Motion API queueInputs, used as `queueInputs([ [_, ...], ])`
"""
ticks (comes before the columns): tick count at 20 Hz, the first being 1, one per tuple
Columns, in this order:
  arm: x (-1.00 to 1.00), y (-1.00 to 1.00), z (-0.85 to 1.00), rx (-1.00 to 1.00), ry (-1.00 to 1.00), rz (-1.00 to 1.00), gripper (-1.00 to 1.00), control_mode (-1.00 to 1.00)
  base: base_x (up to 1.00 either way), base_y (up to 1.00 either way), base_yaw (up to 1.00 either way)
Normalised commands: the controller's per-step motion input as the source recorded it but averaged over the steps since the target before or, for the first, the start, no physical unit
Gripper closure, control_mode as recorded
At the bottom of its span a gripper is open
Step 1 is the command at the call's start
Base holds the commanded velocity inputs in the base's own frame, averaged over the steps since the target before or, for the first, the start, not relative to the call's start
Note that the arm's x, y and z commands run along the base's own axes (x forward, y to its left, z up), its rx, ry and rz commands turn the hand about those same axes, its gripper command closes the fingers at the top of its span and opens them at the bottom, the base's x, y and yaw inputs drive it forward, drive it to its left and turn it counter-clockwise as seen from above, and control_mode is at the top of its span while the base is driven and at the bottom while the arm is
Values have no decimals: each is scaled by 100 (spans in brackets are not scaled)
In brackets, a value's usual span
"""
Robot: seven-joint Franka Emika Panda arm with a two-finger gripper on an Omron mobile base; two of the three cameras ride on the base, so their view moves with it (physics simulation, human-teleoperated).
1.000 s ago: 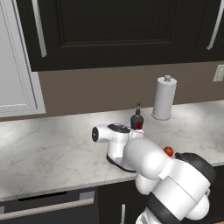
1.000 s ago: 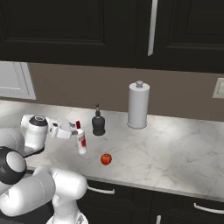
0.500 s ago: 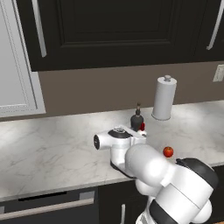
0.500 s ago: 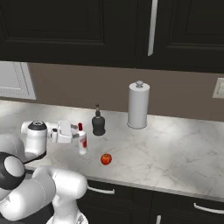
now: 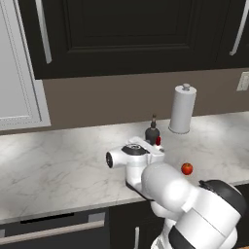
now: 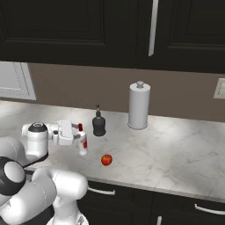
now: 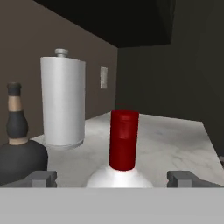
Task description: Place the liquors on the top shelf of the fridge to keep them out of children's reach, and place the apple on lower shelves for easy access.
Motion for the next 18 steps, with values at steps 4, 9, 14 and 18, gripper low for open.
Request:
queueInputs([
  [4,0,-23,2,0,0,0,-100,-100,0,0,0],
  [9,14,-11,0,0,0,0,-100,-100,0,0,0],
  [14,23,-19,-4,0,1,0,-100,-100,0,0,0],
  [18,8,-3,-5,0,0,0,100,-100,0,0,0],
])
